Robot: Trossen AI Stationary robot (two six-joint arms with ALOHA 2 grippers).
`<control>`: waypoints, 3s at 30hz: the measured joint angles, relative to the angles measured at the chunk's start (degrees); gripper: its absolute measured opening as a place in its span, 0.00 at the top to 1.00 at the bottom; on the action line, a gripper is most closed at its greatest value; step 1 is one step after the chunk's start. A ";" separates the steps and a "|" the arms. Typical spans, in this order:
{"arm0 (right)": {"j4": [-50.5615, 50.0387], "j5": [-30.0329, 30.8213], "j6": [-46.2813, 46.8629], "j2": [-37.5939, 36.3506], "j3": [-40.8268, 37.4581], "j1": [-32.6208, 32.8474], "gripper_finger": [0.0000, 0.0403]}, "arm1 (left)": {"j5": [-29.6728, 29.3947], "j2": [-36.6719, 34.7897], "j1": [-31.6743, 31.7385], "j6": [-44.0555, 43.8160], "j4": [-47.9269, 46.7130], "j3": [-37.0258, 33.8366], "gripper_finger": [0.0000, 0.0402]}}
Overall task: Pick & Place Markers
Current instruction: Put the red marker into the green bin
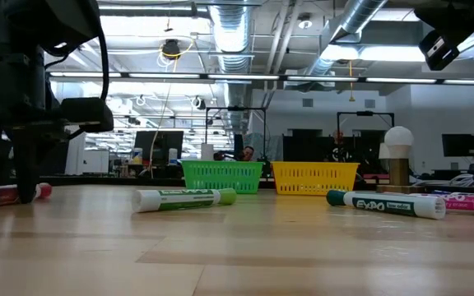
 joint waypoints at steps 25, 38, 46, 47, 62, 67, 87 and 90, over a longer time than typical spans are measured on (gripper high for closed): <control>-0.62 0.00 0.02 0.00 0.00 0.00 0.75 | -8.23 -17.35 -1.92 64.07 20.01 -0.72 0.81; -2.82 0.00 0.04 0.00 0.00 -0.02 0.75 | -11.27 -14.83 9.52 65.04 21.03 2.97 0.83; -2.98 0.00 0.04 0.01 0.00 -0.02 0.75 | -11.12 -8.25 23.30 92.33 22.24 15.97 0.83; -2.99 0.00 0.04 0.02 0.00 -0.02 0.75 | -11.09 -7.29 24.88 95.58 22.37 17.43 0.83; -2.86 0.02 0.07 0.01 0.00 -0.02 0.75 | -4.71 7.17 36.18 126.44 21.62 29.92 0.83; -2.84 0.02 0.07 0.00 0.00 -0.02 0.75 | -2.28 11.50 39.77 130.11 21.85 29.92 0.83; -2.86 0.02 0.09 0.00 0.00 -0.02 0.75 | 5.14 17.97 43.79 134.64 15.41 29.92 0.83; -2.86 0.02 0.09 0.00 0.00 -0.01 0.75 | 5.17 17.97 43.86 135.53 15.41 29.92 0.83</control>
